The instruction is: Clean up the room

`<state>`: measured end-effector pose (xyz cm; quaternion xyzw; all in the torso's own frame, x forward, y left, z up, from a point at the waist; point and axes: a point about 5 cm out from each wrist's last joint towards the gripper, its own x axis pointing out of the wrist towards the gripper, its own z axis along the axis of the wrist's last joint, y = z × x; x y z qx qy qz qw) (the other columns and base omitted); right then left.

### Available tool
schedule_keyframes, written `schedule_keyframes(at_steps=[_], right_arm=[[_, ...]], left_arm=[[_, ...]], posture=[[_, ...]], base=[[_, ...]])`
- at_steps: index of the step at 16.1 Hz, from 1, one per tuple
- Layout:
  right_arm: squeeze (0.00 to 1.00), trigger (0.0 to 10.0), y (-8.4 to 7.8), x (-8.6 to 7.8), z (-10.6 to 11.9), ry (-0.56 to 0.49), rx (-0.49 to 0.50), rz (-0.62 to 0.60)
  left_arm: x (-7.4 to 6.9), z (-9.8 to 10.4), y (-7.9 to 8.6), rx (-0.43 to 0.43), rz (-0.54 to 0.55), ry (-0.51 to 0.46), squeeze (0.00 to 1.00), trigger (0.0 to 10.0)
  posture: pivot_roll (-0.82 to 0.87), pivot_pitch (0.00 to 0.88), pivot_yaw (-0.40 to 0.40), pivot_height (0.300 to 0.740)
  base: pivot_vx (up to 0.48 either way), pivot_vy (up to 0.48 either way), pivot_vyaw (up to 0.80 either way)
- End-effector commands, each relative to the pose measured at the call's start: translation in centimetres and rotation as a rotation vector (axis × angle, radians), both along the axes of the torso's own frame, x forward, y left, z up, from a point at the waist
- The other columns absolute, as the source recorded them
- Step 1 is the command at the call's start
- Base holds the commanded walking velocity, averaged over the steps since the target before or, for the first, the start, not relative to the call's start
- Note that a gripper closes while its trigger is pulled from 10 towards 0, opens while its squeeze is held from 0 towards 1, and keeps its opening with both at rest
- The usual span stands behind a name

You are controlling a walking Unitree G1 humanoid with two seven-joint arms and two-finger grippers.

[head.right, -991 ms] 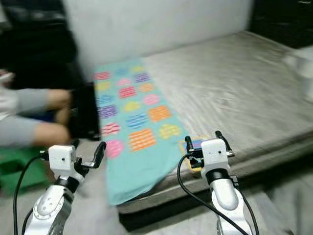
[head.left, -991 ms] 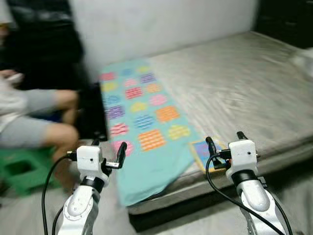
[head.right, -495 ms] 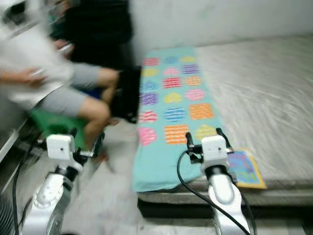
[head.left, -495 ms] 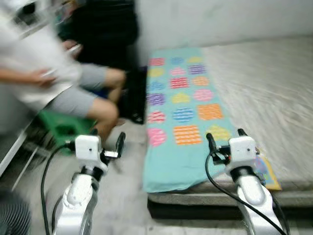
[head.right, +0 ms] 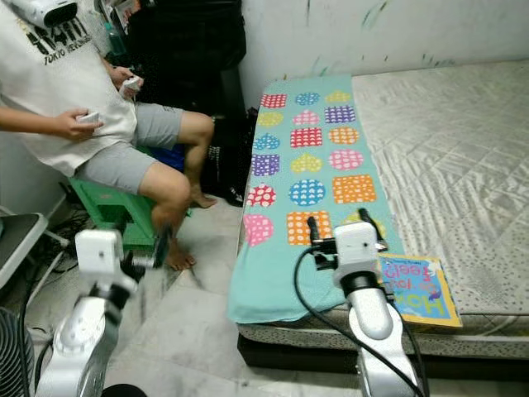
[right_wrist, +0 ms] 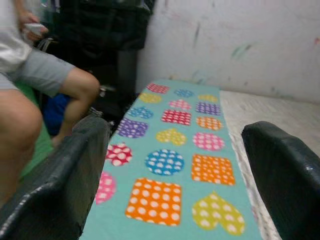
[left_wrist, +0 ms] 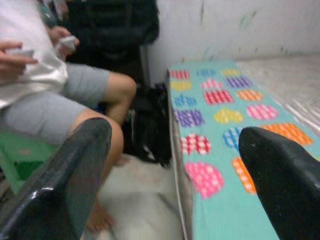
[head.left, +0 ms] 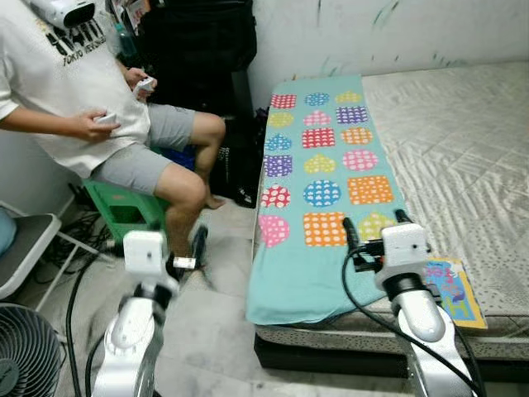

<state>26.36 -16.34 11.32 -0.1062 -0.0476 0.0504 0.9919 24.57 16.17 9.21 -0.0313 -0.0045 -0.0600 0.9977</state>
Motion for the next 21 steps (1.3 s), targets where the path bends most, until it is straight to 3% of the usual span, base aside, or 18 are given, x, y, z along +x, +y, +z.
schedule_keyframes(at_steps=[1, 4, 5, 7, 8, 10, 12, 13, 14, 15, 16, 17, 19, 21], right_arm=[[0.0, 10.0, 0.4, -0.2, 0.3, 0.003, 0.012, 0.025], [0.0, 10.0, 0.0, -1.4, 0.2, 0.026, -0.007, 0.033], [0.0, 10.0, -0.2, -2.0, -1.3, 0.071, -0.047, 0.042], [0.0, 10.0, -0.3, -2.1, -2.4, 0.107, -0.114, 0.098], [0.0, 10.0, 0.5, -1.9, -1.9, 0.089, -0.139, 0.147], [0.0, 10.0, 1.5, -0.8, 0.4, 0.028, -0.12, 0.158], [0.0, 10.0, 2.6, 1.8, 3.0, -0.063, -0.111, 0.198], [0.0, 10.0, 2.6, 2.5, 0.7, -0.046, -0.145, 0.174], [0.0, 10.0, 1.8, 3.0, 0.0, 0.038, -0.075, 0.059], [0.0, 10.0, 2.5, 3.1, 1.5, -0.031, -0.071, 0.1], [0.0, 10.0, 3.0, 3.0, 1.9, -0.065, -0.055, 0.086], [0.0, 10.0, 2.8, 3.2, 1.0, -0.024, -0.026, 0.042], [0.0, 10.0, 1.9, 3.1, 1.1, -0.09, -0.037, -0.017], [0.0, 10.0, 0.6, 2.3, 0.1, -0.09, -0.018, -0.105]], left_arm=[[-0.2, 0.5, 0.0, 0.014, -0.016, -0.009, 0.0, 10.0], [-1.8, -0.2, 0.1, 0.035, -0.069, 0.037, 0.0, 10.0], [-2.1, -1.6, 0.6, 0.07, -0.08, 0.085, 0.0, 10.0], [-2.0, -2.4, 1.1, 0.097, -0.087, 0.127, 0.0, 10.0], [-2.0, -2.1, 2.1, 0.122, -0.076, 0.124, 0.0, 10.0], [-1.1, -0.6, 2.8, 0.118, -0.06, 0.096, 0.0, 10.0], [2.5, 1.4, 1.5, 0.075, -0.102, 0.022, 0.0, 10.0], [3.2, -0.2, 1.1, 0.095, -0.094, 0.029, 0.0, 10.0], [3.4, 0.1, 1.9, 0.037, 0.002, 0.047, 0.0, 10.0], [3.6, 1.6, 1.6, -0.038, 0.003, 0.018, 0.0, 10.0], [3.4, 1.4, 1.1, 0.059, -0.073, -0.02, 0.0, 10.0], [3.6, 0.4, 1.6, 0.05, -0.029, 0.012, 0.0, 10.0], [4.0, 0.4, 2.3, 0.005, 0.04, -0.002, 0.0, 10.0], [4.2, 0.0, 2.4, -0.03, 0.067, 0.019, 0.0, 10.0]], posture=[[-0.23, 0.0, 0.153, 0.74], [-0.24, 0.0, 0.159, 0.74], [-0.23, 0.0, 0.168, 0.74], [-0.21, 0.0, 0.172, 0.74], [-0.21, 0.0, 0.17, 0.74], [-0.24, 0.0, 0.172, 0.74], [-0.26, 0.0, 0.174, 0.74], [-0.25, 0.0, 0.144, 0.74], [-0.24, 0.0, 0.153, 0.74], [-0.25, 0.0, 0.159, 0.74], [-0.25, 0.0, 0.138, 0.74], [-0.25, 0.0, 0.148, 0.74], [-0.26, 0.0, 0.174, 0.74], [-0.29, 0.0, 0.215, 0.74]], base=[[0.0, 0.0, 0.0], [0.0, 0.0, 0.0], [0.0, 0.0, 0.0], [0.0, 0.0, 0.0], [0.0, 0.0, 0.0], [0.0, 0.0, 0.0], [0.0, 0.0, 0.0], [0.0, 0.0, 0.0], [0.0, 0.0, 0.0], [0.0, 0.0, 0.0], [0.0, 0.0, 0.0], [0.0, 0.0, 0.0], [0.0, 0.0, 0.0], [0.0, 0.0, 0.0]])
